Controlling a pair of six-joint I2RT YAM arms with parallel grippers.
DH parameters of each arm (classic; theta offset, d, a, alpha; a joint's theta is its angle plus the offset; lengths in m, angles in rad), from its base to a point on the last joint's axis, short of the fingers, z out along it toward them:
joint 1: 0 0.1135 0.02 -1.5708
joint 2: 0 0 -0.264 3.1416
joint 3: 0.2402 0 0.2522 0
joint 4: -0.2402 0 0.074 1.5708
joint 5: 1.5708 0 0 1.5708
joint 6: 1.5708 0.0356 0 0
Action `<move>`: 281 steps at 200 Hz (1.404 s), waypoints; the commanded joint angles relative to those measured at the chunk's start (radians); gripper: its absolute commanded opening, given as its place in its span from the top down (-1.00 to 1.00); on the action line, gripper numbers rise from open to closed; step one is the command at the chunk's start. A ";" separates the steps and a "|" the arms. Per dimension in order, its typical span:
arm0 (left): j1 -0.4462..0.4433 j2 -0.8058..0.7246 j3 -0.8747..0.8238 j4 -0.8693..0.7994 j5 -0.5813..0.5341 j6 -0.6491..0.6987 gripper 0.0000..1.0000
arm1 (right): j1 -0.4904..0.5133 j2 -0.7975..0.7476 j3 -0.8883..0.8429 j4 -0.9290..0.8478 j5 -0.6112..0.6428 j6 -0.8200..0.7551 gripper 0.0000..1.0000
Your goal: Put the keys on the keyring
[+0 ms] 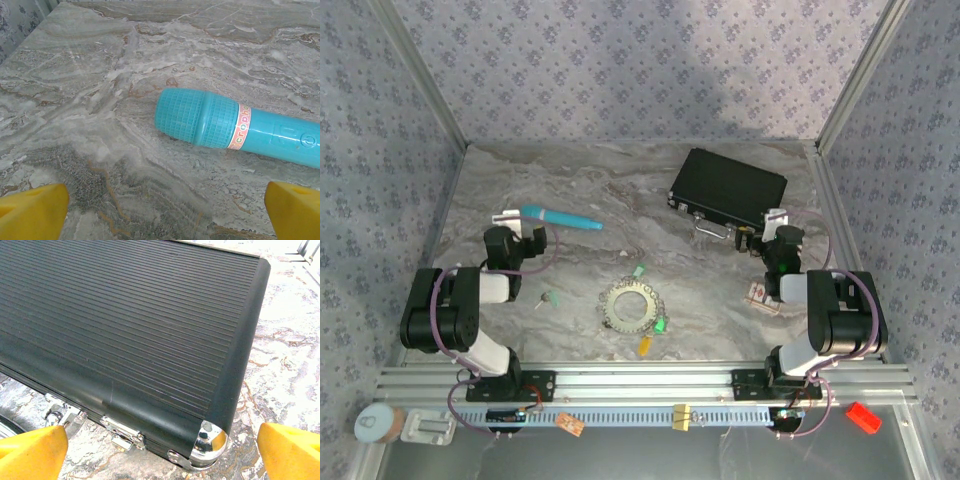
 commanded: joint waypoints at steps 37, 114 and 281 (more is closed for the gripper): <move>0.007 -0.004 0.020 0.006 0.018 0.001 -1.00 | -0.004 0.010 0.019 -0.006 0.012 0.009 -0.98; 0.004 -0.319 0.101 -0.344 -0.084 -0.079 -1.00 | 0.021 -0.264 0.130 -0.421 -0.040 0.038 -0.97; -0.437 -0.742 0.060 -0.985 0.070 -0.594 -0.92 | 0.659 -0.296 0.541 -1.372 -0.175 -0.509 -0.40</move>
